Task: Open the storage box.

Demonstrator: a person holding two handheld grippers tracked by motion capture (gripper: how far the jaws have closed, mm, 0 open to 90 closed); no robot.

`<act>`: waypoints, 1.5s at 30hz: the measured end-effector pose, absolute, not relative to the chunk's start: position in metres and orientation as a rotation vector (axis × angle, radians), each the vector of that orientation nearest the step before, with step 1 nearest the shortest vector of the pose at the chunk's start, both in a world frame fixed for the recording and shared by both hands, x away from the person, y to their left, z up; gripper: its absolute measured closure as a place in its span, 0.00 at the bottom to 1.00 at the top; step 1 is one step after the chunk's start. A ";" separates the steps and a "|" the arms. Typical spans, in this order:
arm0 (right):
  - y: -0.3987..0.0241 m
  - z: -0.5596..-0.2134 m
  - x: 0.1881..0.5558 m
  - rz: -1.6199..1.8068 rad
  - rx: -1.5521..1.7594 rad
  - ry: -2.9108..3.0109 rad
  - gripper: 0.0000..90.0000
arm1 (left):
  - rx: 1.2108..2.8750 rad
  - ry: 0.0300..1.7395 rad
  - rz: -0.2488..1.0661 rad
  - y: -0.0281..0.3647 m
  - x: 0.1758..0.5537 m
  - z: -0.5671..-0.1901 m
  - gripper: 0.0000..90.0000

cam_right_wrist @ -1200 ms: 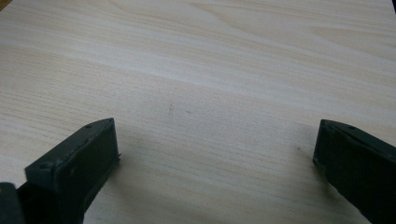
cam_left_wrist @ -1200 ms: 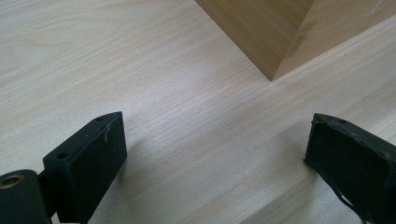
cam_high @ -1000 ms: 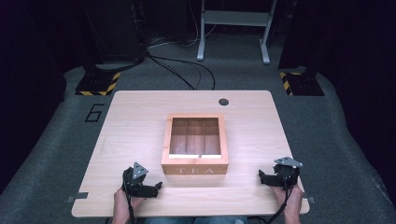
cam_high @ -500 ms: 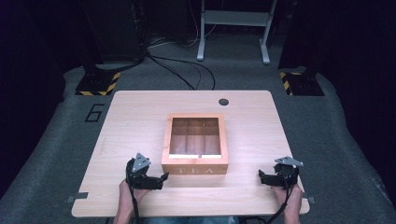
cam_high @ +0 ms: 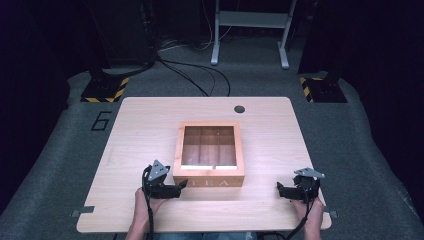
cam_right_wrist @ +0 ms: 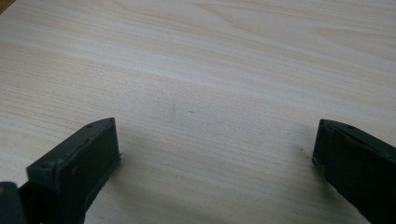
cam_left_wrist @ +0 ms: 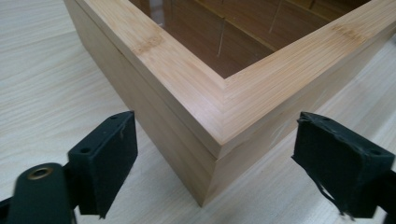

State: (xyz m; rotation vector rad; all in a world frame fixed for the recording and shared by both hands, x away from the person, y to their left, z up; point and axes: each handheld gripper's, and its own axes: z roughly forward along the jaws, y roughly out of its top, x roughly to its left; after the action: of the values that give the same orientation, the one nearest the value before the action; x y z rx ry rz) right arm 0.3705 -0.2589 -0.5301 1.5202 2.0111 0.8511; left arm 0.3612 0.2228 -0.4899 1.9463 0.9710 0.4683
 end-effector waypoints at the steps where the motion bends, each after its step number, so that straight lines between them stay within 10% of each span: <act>1: -0.259 -0.530 0.370 0.850 1.522 2.010 0.00 | 1.948 0.971 0.463 0.223 0.362 -0.490 0.17; 9: -0.259 -0.530 0.370 0.850 1.522 2.010 0.00 | 1.928 0.949 0.447 0.223 0.361 -0.492 0.30; 45: -0.259 -0.530 0.371 0.852 1.527 2.006 0.00 | 1.861 0.943 0.531 0.218 0.356 -0.480 0.32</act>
State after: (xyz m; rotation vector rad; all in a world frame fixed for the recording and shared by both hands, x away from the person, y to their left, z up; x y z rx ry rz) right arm 0.3705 -0.2586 -0.5300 1.5273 2.0063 0.8522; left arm 0.3563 0.2178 -0.4805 1.8608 0.9431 0.5310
